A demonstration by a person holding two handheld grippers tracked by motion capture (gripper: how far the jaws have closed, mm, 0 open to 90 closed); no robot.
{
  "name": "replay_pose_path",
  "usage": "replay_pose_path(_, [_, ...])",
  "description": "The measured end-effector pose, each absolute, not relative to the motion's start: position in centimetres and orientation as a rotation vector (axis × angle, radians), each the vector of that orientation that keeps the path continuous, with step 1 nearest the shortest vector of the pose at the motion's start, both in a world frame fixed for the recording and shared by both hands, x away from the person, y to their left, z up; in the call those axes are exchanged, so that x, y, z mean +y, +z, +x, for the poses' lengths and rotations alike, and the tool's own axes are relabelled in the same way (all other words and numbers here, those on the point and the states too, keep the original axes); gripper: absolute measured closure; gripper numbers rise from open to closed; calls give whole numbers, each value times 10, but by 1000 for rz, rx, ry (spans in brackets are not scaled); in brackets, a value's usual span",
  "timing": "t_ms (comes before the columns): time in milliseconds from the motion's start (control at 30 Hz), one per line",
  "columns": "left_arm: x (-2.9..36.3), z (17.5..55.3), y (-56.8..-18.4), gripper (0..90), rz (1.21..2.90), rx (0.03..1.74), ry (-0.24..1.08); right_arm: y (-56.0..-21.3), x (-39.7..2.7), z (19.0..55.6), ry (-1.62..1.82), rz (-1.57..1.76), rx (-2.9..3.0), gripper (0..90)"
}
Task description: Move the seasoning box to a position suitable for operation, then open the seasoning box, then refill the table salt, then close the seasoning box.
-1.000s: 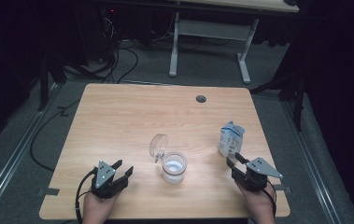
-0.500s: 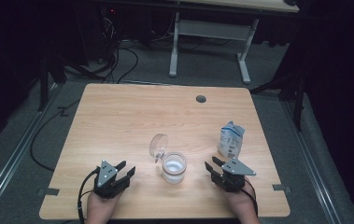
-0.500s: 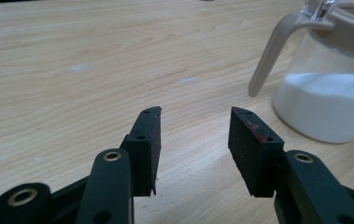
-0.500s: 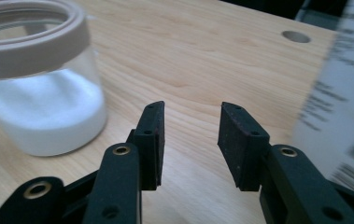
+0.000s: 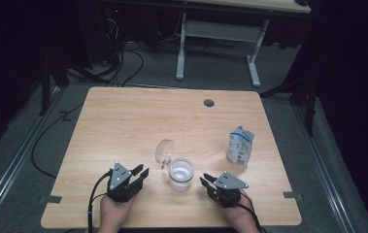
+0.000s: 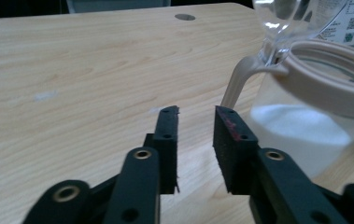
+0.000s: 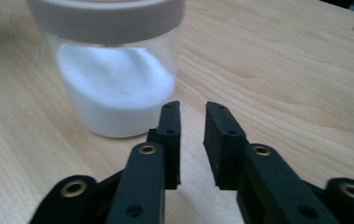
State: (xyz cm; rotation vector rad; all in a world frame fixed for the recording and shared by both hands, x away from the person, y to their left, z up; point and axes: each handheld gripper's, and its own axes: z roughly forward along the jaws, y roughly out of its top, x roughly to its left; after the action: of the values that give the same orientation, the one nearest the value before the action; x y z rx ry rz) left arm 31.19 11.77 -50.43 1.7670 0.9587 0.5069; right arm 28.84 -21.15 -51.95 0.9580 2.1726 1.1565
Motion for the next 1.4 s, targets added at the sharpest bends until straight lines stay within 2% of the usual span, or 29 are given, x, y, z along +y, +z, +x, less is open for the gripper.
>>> replay_pose_path(33, [115,313,-503,782,1765,957,507,-520,-208,287,1144,946,2187,851])
replay_pose_path(67, [109,316,-499,805,1757,960,499,-520,-207,287,1155,933,2195,871])
replay_pose_path(233, [101,322,-492,882,1726,955,469,-519,-201,287,1174,924,2207,899])
replay_pose_path(700, [88,318,-472,892,1665,884,438,-518,-190,283,1184,881,2226,899])
replay_pose_path(1033, [80,314,-485,892,1716,878,431,-518,-189,282,1172,873,2218,891])
replay_pose_path(1400, [84,321,-519,900,1829,928,454,-519,-197,282,1164,908,2205,889])
